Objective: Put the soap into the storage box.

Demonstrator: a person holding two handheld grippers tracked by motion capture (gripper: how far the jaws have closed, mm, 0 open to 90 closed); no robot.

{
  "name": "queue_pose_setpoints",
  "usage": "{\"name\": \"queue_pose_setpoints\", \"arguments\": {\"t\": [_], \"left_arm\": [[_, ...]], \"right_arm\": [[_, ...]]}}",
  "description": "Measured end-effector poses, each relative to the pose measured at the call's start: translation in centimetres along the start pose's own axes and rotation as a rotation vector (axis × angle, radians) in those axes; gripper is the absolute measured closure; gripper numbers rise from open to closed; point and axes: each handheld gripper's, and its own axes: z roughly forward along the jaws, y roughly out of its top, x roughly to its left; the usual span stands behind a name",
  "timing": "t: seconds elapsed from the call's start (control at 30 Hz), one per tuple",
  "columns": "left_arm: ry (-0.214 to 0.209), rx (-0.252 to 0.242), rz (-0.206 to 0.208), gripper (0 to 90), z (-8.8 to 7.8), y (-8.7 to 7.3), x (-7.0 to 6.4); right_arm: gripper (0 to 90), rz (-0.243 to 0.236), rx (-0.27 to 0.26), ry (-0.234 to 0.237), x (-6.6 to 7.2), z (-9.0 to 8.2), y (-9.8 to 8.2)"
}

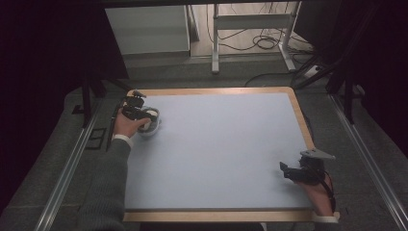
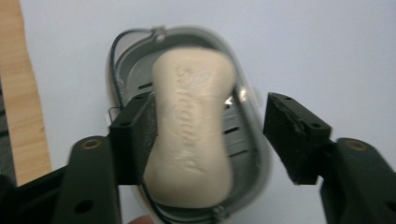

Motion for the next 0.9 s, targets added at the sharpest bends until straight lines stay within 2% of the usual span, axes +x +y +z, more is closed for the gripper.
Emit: {"name": "queue_pose_setpoints", "arguments": {"t": [0.07,0.1,0.33,0.4,0.47,0.5,0.6,0.7,0.73,0.77,0.9], "left_arm": [[-0.023,-0.020,0.026,31.0,-0.7,-0.1,-0.5],[-0.023,-0.020,0.026,30.1,-0.7,-0.1,-0.5],[-0.073,-0.071,0.091,28.6,-2.3,-1.3,-2.0],[-0.097,-0.079,0.123,27.3,-2.5,-2.0,-2.6],[-0.103,-0.093,0.153,26.5,-2.6,-3.0,-3.1],[-0.103,-0.093,0.153,26.3,-2.6,-3.0,-3.1],[-0.129,-0.106,0.185,26.0,-2.8,-4.3,-3.8],[-0.153,-0.122,0.200,26.1,-2.9,-5.3,-4.3],[-0.170,-0.125,0.213,26.0,-2.8,-6.1,-4.7],[-0.170,-0.125,0.213,26.0,-2.8,-6.1,-4.7],[-0.199,-0.130,0.225,25.9,-2.6,-7.9,-5.4]], "right_arm": [[8.7,-0.003,0.001,0.003,0.2,0.0,0.0],[8.7,-0.003,0.001,0.003,0.2,0.0,0.0],[8.7,-0.006,0.000,0.003,0.2,0.0,0.1],[8.6,-0.004,-0.001,0.001,0.1,-0.1,0.1],[8.7,0.000,-0.008,0.000,0.2,-0.3,0.2],[8.7,0.000,-0.008,0.000,0.2,-0.3,0.2],[8.7,-0.003,-0.017,-0.001,0.3,-0.5,0.2],[8.7,-0.004,-0.014,0.004,0.5,-0.5,0.3],[8.7,-0.007,-0.016,0.006,0.6,-0.5,0.3],[8.7,-0.007,-0.016,0.006,0.6,-0.5,0.3],[8.7,-0.011,-0.022,0.008,0.7,-0.6,0.4]]}}
